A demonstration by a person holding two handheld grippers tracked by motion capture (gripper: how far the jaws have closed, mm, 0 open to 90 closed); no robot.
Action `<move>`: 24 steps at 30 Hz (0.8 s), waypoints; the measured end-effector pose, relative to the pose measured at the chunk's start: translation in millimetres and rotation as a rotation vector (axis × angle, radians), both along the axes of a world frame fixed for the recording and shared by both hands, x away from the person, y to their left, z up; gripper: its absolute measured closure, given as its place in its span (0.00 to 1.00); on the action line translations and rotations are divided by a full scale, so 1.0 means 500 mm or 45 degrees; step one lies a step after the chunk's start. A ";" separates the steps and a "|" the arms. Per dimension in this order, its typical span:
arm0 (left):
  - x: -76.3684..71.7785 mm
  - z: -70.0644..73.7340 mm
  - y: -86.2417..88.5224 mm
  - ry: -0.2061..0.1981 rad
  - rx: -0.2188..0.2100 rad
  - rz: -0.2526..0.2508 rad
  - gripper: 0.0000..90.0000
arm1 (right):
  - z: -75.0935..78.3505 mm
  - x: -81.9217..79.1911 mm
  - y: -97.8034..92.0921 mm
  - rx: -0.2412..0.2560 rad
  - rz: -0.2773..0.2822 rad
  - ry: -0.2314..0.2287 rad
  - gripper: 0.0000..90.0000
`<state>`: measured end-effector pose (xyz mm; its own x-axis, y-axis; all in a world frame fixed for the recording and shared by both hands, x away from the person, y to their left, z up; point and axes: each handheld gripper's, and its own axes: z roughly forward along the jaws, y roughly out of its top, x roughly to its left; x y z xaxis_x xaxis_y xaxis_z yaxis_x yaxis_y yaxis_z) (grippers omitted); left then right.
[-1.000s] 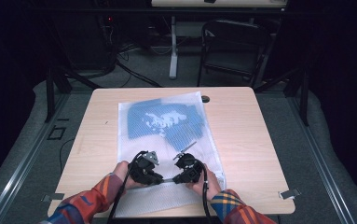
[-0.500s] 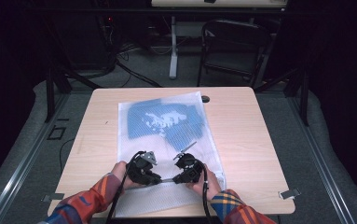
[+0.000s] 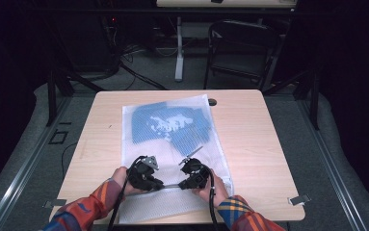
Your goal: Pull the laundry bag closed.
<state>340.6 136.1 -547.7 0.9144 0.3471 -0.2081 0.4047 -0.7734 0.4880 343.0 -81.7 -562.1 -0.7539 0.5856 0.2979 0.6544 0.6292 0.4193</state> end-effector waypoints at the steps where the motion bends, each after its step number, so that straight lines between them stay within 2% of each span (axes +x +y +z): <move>1: 0.000 0.000 0.001 0.005 -0.004 0.002 0.92 | 0.000 0.000 0.000 0.000 0.000 -0.001 1.00; 11: -0.001 0.002 0.017 0.008 -0.013 0.024 0.92 | 0.000 0.000 0.000 -0.002 0.002 -0.001 1.00; 12: -0.003 0.003 0.020 0.010 -0.013 0.031 0.92 | -0.001 -0.002 0.002 0.013 -0.021 -0.006 1.00; 13: -0.003 0.003 0.021 0.014 -0.024 0.028 0.92 | -0.001 -0.002 0.002 0.011 -0.020 -0.007 1.00; 16: -0.005 0.004 0.024 0.007 -0.012 0.033 0.92 | 0.001 -0.001 0.002 -0.009 -0.002 -0.007 1.00; 18: -0.005 0.005 0.027 0.010 -0.011 0.035 0.92 | -0.001 -0.003 0.002 0.010 -0.020 -0.006 1.00; 20: -0.004 0.005 0.030 0.016 -0.029 0.033 0.92 | -0.001 -0.003 0.002 0.011 -0.019 -0.007 1.00; 21: -0.005 0.006 0.031 0.007 -0.015 0.035 0.92 | -0.001 -0.003 0.002 0.011 -0.020 -0.007 1.00; 24: -0.006 0.006 0.032 0.011 -0.014 0.039 0.92 | -0.001 -0.002 0.002 0.013 -0.021 -0.005 1.00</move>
